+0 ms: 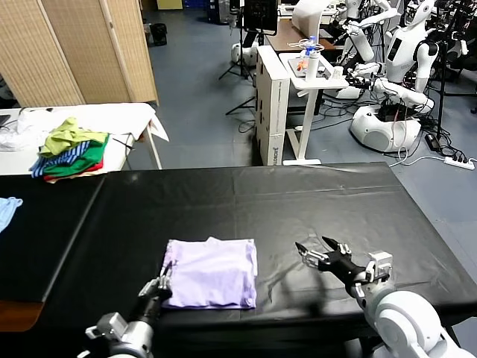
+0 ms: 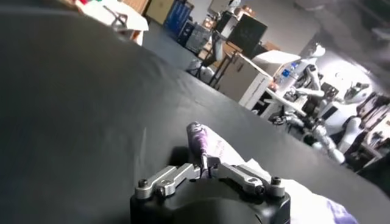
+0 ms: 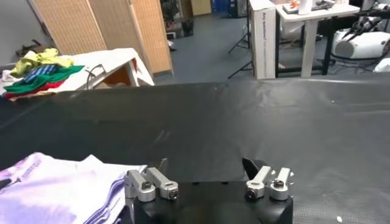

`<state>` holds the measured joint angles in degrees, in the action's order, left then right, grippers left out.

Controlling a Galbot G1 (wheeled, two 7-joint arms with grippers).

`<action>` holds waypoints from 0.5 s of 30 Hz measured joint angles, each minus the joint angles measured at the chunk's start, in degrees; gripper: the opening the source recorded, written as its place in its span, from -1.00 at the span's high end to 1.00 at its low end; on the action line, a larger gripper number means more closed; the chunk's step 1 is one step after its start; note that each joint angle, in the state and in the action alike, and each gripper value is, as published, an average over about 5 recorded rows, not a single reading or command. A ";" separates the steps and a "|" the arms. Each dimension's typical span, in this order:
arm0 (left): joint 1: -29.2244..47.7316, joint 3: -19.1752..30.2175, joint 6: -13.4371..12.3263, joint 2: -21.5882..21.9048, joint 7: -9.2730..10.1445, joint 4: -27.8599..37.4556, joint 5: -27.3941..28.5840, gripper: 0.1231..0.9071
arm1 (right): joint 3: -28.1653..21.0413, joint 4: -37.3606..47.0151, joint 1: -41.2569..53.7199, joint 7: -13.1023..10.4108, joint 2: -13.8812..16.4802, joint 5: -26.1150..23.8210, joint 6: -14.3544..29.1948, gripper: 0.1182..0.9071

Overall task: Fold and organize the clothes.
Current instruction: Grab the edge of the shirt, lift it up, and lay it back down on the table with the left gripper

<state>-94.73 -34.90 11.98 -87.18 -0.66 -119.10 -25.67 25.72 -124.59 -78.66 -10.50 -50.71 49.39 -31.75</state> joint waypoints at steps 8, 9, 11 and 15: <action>-1.87 -6.02 -2.49 7.74 0.40 -2.38 6.01 0.85 | -1.76 0.88 0.77 0.01 -0.92 -1.23 0.09 -1.00; -2.23 -7.27 -2.57 9.26 0.60 -2.59 6.05 0.85 | -2.00 0.98 0.87 0.01 -1.01 -1.34 0.09 -1.00; -3.13 -10.05 -2.89 12.47 1.12 -2.86 6.04 0.85 | -2.40 1.18 1.07 -0.01 -1.14 -1.46 0.10 -1.00; -5.57 -16.65 -3.74 19.30 1.93 -3.35 5.98 0.85 | -3.23 1.62 1.55 -0.03 -1.50 -1.60 0.10 -1.00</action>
<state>-100.30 -51.55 8.24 -67.88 1.27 -122.44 -19.69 22.49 -122.97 -77.11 -10.54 -52.21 47.79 -31.65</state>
